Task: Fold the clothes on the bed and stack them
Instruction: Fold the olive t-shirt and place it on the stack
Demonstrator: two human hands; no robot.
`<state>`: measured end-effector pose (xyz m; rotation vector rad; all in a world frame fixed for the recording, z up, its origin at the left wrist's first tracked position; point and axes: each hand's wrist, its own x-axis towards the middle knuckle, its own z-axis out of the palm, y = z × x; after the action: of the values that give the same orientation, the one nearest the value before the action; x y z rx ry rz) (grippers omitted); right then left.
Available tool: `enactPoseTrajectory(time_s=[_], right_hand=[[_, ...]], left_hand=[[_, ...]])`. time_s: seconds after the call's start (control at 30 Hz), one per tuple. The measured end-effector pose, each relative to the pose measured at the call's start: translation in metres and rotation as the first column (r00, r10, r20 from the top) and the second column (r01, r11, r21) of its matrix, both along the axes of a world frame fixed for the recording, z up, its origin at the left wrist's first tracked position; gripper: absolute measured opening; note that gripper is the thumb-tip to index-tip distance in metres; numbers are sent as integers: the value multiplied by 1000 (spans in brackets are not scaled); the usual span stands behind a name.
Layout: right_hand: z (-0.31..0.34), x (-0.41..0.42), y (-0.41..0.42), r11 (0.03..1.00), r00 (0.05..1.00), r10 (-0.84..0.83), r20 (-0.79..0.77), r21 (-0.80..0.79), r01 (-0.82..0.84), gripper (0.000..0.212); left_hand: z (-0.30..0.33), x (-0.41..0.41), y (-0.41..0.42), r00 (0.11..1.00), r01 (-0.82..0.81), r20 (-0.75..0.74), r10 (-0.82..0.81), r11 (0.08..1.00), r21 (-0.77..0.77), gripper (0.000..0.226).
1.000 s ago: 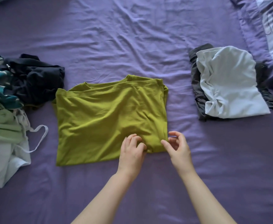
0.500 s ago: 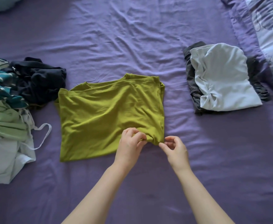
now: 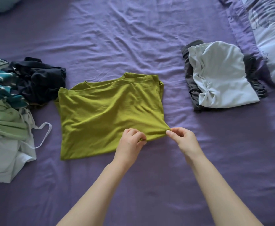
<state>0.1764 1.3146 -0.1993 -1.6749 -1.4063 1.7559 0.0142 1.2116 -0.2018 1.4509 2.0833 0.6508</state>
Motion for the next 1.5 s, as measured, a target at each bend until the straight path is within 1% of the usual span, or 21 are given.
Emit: enactPoseTrajectory(time_s=[0.17,0.37,0.43,0.53,0.6,0.67,0.7,0.77,0.83,0.87,0.93,1.0,1.07,1.1,1.2,1.27,1.3,1.33,1.4,1.47,1.5], right_hand=[[-4,3,5,999,991,45,129,6,-46,32],[-12,3,7,966,905,257,340,-59,-252,22],[-11,-5,8,956,885,240,398,60,-286,30],[-10,-30,6,859,868,174,465,359,-365,40],[-16,-53,2,730,794,236,561,437,-526,49],[-30,-73,4,566,660,338,671,415,-712,57],[-37,-78,9,506,555,385,738,334,-795,59],[-54,-77,23,479,351,419,837,124,-869,62],[-65,-68,34,489,259,412,874,27,-872,62],[-66,-66,37,493,273,412,869,39,-869,61],[-61,-69,40,551,423,393,816,159,-819,57],[-55,-82,45,633,596,320,736,302,-713,55],[-51,-96,54,688,676,265,688,356,-632,56],[-51,-102,60,712,677,248,693,343,-613,58],[-53,-110,72,727,598,195,778,295,-620,69],[-54,-110,75,748,644,165,747,331,-575,75],[-53,-111,74,795,691,153,707,327,-511,79],[-50,-112,73,848,728,137,672,300,-436,82],[-45,-112,69,908,736,124,666,223,-355,83],[-37,-112,66,897,741,149,655,226,-380,74],[-32,-113,65,883,767,164,621,254,-394,70]], left_hand=[[-7,-3,0,999,30,-31,-32,998,-58,9],[-24,-6,5,969,174,-131,-211,953,-247,22],[-23,-9,8,966,191,-131,-222,958,-212,22],[-19,-18,12,992,29,-122,-28,1000,1,15],[-24,-29,14,978,-109,-173,119,992,67,25],[-31,-41,20,970,-147,-204,134,988,-50,35],[-35,-48,23,969,-126,-231,89,981,-147,42],[-43,-64,31,943,-103,-333,-12,940,-324,58],[-50,-84,38,922,-173,-387,-12,882,-439,69],[-53,-95,42,920,-219,-391,19,853,-474,73],[-57,-117,47,915,-261,-399,55,834,-485,79],[-59,-129,51,904,-240,-426,39,870,-431,81],[-61,-133,57,886,-148,-462,-53,910,-388,76],[-64,-134,59,873,-98,-476,-108,917,-388,73],[-78,-136,66,886,-32,-422,-190,885,-465,74],[-81,-139,70,902,-13,-378,-208,863,-505,78],[-80,-140,72,905,3,-360,-225,851,-525,79],[-77,-142,74,908,16,-344,-239,841,-541,80],[-68,-143,78,918,26,-313,-242,826,-563,82],[-51,-141,81,952,-7,-260,-162,838,-546,77],[-43,-137,81,973,-47,-218,-70,871,-488,73]])
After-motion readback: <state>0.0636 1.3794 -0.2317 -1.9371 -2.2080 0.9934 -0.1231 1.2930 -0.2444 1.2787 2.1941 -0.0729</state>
